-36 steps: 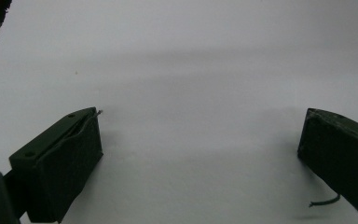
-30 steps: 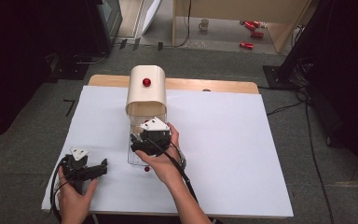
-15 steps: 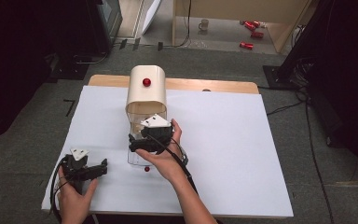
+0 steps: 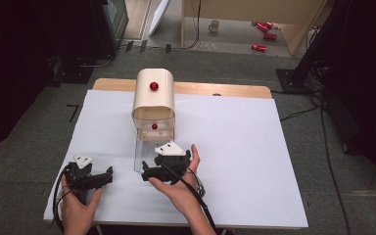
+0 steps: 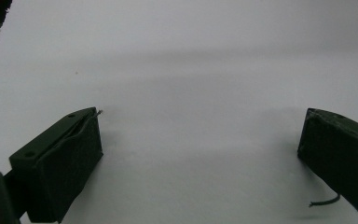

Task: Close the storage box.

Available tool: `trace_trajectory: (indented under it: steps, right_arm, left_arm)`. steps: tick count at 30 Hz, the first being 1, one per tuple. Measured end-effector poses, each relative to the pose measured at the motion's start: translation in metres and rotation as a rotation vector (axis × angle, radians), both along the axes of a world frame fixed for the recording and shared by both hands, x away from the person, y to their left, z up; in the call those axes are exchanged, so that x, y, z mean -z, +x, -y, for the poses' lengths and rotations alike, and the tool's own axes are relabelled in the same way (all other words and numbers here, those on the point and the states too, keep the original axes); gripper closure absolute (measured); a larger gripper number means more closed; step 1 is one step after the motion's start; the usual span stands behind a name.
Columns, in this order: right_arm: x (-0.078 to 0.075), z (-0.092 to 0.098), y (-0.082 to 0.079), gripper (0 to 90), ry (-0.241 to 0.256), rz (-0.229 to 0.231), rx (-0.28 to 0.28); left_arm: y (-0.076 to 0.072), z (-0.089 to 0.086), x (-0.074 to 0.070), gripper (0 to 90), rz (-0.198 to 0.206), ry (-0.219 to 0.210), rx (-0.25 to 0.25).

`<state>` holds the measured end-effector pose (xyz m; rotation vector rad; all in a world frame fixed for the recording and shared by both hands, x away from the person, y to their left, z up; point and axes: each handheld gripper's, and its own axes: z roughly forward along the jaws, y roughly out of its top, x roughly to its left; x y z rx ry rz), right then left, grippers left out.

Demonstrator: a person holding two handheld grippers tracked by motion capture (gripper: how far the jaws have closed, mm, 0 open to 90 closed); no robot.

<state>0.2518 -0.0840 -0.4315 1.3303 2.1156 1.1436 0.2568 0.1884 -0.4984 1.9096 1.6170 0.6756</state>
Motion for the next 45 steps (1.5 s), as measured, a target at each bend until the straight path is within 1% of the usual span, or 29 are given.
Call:
trace_trajectory:
  steps: [5, 8, 9, 12, 13, 17, 19, 20, 21, 22, 23, 25, 26, 27, 28, 29, 30, 31, 33, 34, 35, 37, 38, 39, 40, 41, 43, 44, 45]
  right_arm:
    - [0.011, 0.008, -0.022, 0.0, -0.008, -0.001, 0.037]
    - [0.016, 0.010, -0.030, 0.0, -0.010, -0.010, 0.047]
    - [0.016, 0.010, -0.030, 0.0, -0.010, -0.010, 0.047]
    - [0.025, 0.010, -0.038, 0.0, -0.018, -0.018, 0.056]
    - [0.025, 0.010, -0.038, 0.0, -0.018, -0.018, 0.056]
    - [0.037, 0.009, -0.049, 0.0, -0.033, -0.047, 0.052]
    - [0.040, 0.009, -0.051, 0.0, -0.038, -0.055, 0.051]
    - [0.045, 0.009, -0.054, 0.0, -0.031, -0.076, 0.052]
    - [0.045, 0.009, -0.054, 0.0, -0.031, -0.076, 0.052]
    - [0.049, 0.007, -0.055, 0.0, -0.044, -0.088, 0.056]
    - [0.049, 0.007, -0.055, 0.0, -0.044, -0.088, 0.056]
    - [0.054, 0.003, -0.058, 0.0, -0.066, -0.098, 0.056]
    - [0.055, 0.001, -0.059, 1.9, -0.076, -0.106, 0.050]
    - [0.055, 0.001, -0.059, 1.9, -0.076, -0.106, 0.050]
    - [0.058, -0.001, -0.061, 10.8, -0.096, -0.095, 0.063]
    - [0.058, -0.001, -0.061, 10.8, -0.096, -0.095, 0.063]
    - [0.059, -0.002, -0.061, 15.8, -0.102, -0.083, 0.080]
    - [0.060, -0.003, -0.062, 18.4, -0.098, -0.082, 0.083]
    - [0.061, -0.005, -0.061, 29.1, -0.083, -0.076, 0.086]
    - [0.063, -0.007, -0.061, 40.6, -0.068, -0.070, 0.095]
    - [0.063, -0.007, -0.061, 40.6, -0.068, -0.070, 0.095]
    - [0.064, -0.008, -0.060, 53.1, -0.037, -0.079, 0.081]
    - [0.065, -0.009, -0.059, 61.9, -0.013, -0.083, 0.066]
    - [0.065, -0.009, -0.059, 61.9, -0.013, -0.083, 0.066]
    - [0.066, -0.011, -0.057, 68.1, -0.007, -0.084, 0.070]
    - [0.066, -0.011, -0.057, 68.1, -0.007, -0.084, 0.070]
    - [0.065, -0.012, -0.055, 74.5, 0.002, -0.084, 0.068]
    - [0.065, -0.012, -0.055, 74.5, 0.002, -0.084, 0.068]
    - [0.065, -0.012, -0.055, 77.2, 0.003, -0.085, 0.070]
  left_arm:
    - [0.000, 0.000, 0.000, 0.0, 0.001, -0.001, -0.002]
    - [0.000, 0.000, 0.000, 0.0, 0.001, -0.001, -0.001]
    - [0.000, 0.000, 0.000, 0.0, 0.001, -0.001, -0.001]
    - [0.000, 0.000, 0.000, 0.0, 0.001, -0.001, -0.001]
    - [0.000, 0.000, 0.000, 0.0, 0.001, -0.001, -0.001]
    - [0.000, 0.000, 0.000, 0.0, 0.002, -0.002, -0.002]
    - [0.000, 0.000, 0.000, 0.0, 0.002, -0.002, -0.001]
    - [0.000, 0.000, 0.000, 0.0, 0.002, -0.002, -0.002]
    - [0.000, 0.000, 0.000, 0.0, 0.002, -0.002, -0.002]
    - [0.000, 0.000, 0.000, 0.0, 0.001, -0.002, -0.001]
    - [0.000, 0.000, 0.000, 0.0, 0.001, -0.002, -0.001]
    - [0.000, 0.000, 0.000, 0.0, 0.000, -0.002, -0.001]
    - [0.000, 0.000, 0.000, 0.0, 0.000, -0.002, -0.001]
    - [0.000, 0.000, 0.000, 0.0, 0.000, -0.002, -0.001]
    - [0.000, 0.000, 0.000, 0.0, 0.000, -0.001, -0.001]
    - [0.000, 0.000, 0.000, 0.0, 0.000, -0.001, -0.001]
    - [0.000, 0.000, 0.000, 0.0, 0.000, -0.001, 0.000]
    - [0.000, 0.000, 0.000, 0.0, 0.000, -0.001, 0.000]
    - [0.000, 0.000, 0.000, 0.0, 0.001, -0.001, 0.000]
    - [0.000, 0.000, 0.000, 0.0, 0.001, -0.001, 0.000]
    - [0.000, 0.000, 0.000, 0.0, 0.001, -0.001, 0.000]
    - [0.000, 0.000, 0.000, 0.0, 0.001, -0.001, 0.000]
    - [0.000, 0.000, 0.000, 0.0, 0.001, -0.001, 0.000]
    - [0.000, 0.000, 0.000, 0.0, 0.001, -0.001, 0.000]
    - [0.000, 0.000, 0.000, 0.0, 0.001, -0.001, 0.000]
    - [0.000, 0.000, 0.000, 0.0, -0.001, 0.000, 0.001]
    - [0.000, 0.000, 0.000, 0.0, -0.001, 0.000, 0.001]
    - [0.000, 0.000, 0.000, 0.0, -0.002, 0.000, 0.001]
    - [0.000, 0.000, 0.000, 0.0, -0.001, 0.000, 0.001]
